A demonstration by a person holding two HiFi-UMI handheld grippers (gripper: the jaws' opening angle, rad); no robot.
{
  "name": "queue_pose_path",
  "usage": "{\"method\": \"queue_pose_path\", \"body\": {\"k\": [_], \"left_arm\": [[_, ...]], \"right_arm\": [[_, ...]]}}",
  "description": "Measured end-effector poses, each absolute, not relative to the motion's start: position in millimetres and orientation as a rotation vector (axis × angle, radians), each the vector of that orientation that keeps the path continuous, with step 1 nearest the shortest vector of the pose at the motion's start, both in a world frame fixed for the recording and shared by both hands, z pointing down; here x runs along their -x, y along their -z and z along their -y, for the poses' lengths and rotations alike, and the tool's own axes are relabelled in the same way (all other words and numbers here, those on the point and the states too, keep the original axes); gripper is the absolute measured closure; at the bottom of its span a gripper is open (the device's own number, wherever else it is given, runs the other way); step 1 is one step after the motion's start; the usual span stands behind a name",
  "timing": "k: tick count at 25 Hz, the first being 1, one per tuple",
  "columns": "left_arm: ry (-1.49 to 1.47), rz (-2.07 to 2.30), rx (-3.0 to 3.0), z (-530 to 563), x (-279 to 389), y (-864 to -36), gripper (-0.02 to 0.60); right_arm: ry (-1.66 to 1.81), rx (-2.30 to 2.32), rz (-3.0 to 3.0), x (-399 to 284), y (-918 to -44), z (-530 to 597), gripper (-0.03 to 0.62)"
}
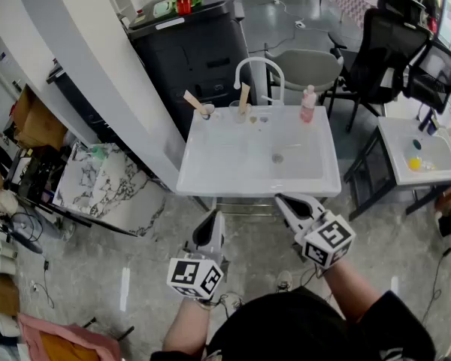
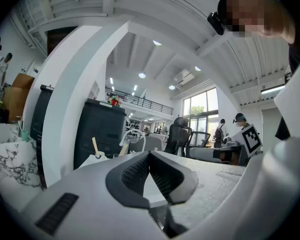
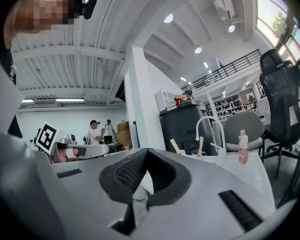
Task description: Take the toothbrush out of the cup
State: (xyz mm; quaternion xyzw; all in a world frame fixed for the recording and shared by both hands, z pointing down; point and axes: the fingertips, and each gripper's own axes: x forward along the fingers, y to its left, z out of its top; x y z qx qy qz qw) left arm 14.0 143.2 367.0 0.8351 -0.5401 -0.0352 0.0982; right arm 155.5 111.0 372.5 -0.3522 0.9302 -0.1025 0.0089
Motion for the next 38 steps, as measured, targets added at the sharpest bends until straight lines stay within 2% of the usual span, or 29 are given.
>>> {"method": "queue_pose_path", "body": {"k": [26,32,38], "left_arm": [[0.083,1.673,-2.440,-95.1,-84.1,-375.6,0.573],[0.069,1.684,-2.439,-82.8,-97.2,-377.6,0.456],[0.043,1.701,-2.444,-75.2,-97.7,-374.7,0.386]], "right_arm": [[0.337,1.008,-2.913,-228.8,-383.7,-61.5,0.588],[0.341,0.955,-2.926,-238.6,-386.1,-54.0,0.543],[0.324,0.932,-2.927,-239.1,-382.1,-47.9,0.491]]}}
